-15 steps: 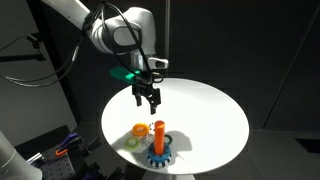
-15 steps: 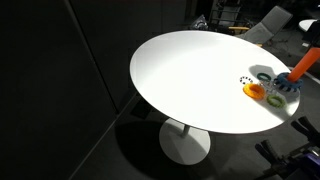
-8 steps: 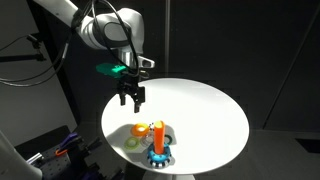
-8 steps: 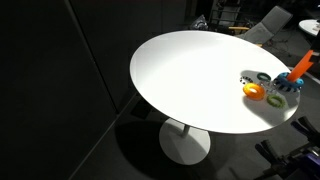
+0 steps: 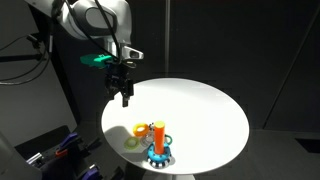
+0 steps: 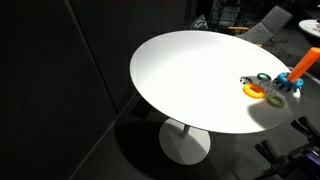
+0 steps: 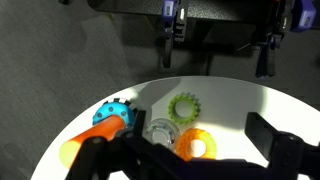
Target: Put the blue ring on the stack
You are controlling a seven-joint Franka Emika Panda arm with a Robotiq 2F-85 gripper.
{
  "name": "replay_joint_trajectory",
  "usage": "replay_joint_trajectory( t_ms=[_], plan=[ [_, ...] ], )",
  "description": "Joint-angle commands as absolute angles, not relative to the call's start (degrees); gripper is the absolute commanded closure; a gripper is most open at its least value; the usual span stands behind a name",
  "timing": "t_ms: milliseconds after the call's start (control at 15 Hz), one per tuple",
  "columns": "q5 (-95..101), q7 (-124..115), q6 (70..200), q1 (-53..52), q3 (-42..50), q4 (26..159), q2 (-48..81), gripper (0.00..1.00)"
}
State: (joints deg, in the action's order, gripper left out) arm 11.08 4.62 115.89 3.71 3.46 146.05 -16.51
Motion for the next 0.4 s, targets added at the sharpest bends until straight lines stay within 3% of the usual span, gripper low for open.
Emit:
replay_joint_trajectory(
  t_ms=[0,333],
  plan=[
    [9.78,5.21,115.14,3.35,3.54,149.05,-22.46,0.0],
    [10.7,4.65,115.72,3.7,3.43,148.48,-21.13,0.0]
  ],
)
